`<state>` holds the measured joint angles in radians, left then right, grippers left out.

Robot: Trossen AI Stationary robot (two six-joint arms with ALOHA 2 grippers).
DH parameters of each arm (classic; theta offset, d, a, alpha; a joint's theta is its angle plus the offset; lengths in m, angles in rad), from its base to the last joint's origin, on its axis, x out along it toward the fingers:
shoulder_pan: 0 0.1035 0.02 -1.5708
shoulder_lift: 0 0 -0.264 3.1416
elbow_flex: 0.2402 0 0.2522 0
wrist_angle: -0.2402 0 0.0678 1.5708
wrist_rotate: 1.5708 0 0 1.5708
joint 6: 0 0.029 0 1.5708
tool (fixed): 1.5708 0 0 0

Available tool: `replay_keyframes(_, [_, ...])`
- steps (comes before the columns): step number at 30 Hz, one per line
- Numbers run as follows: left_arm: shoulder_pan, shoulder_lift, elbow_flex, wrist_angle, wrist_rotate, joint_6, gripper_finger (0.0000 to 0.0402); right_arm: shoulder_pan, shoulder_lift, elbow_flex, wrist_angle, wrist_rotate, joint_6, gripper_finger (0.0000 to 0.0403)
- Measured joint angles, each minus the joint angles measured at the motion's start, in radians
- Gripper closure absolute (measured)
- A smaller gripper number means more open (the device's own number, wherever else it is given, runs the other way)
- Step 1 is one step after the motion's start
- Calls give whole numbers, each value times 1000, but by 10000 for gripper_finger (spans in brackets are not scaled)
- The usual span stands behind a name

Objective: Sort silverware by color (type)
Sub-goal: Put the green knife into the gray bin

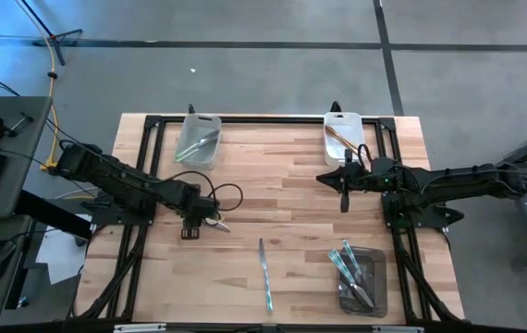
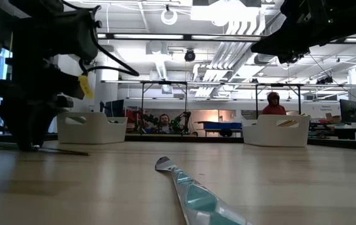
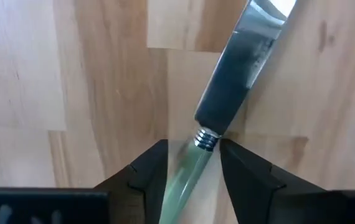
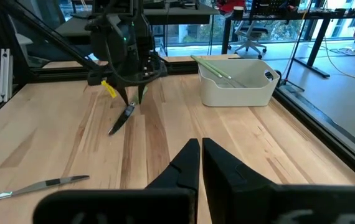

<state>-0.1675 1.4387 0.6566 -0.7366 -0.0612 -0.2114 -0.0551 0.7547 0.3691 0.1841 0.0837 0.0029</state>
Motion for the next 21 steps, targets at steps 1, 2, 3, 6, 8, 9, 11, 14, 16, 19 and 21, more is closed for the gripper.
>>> replay_keyframes(1, [3, 0, -8, 14, 4, -1, 271, 0, 0, 0, 0, 0, 0, 401])
replay_keyframes(2, [5, -2, -16, 30, 14, -3, 278, 0, 0, 0, 0, 0, 0, 401])
replay_keyframes(3, [7, -3, -25, 43, 19, -4, 286, 0, 0, 0, 0, 0, 0, 401])
replay_keyframes(6, [11, 7, -39, 54, 29, -18, 311, 0, 0, 0, 0, 0, 0, 401])
replay_keyframes(8, [11, 15, -39, 54, 30, -19, 325, 0, 0, 0, 0, 0, 0, 401])
replay_keyframes(9, [11, 16, -39, 56, 30, -19, 331, 0, 0, 0, 0, 0, 0, 401])
replay_keyframes(11, [11, 16, -39, 59, 31, -22, 342, 0, 0, 0, 1, 0, 0, 401])
replay_keyframes(14, [11, 13, -41, 61, 31, -34, 359, 0, 0, 0, 1, 0, 0, 401])
replay_keyframes(16, [11, 13, -37, 60, 31, -52, 370, 0, 0, 0, 1, 0, 0, 401])
replay_keyframes(19, [11, 17, -13, 49, 29, -66, 373, 0, 0, 0, 1, 0, 0, 401])
replay_keyframes(21, [11, 22, 12, 30, 25, -66, 373, 0, 0, 0, 1, 0, 0, 401])
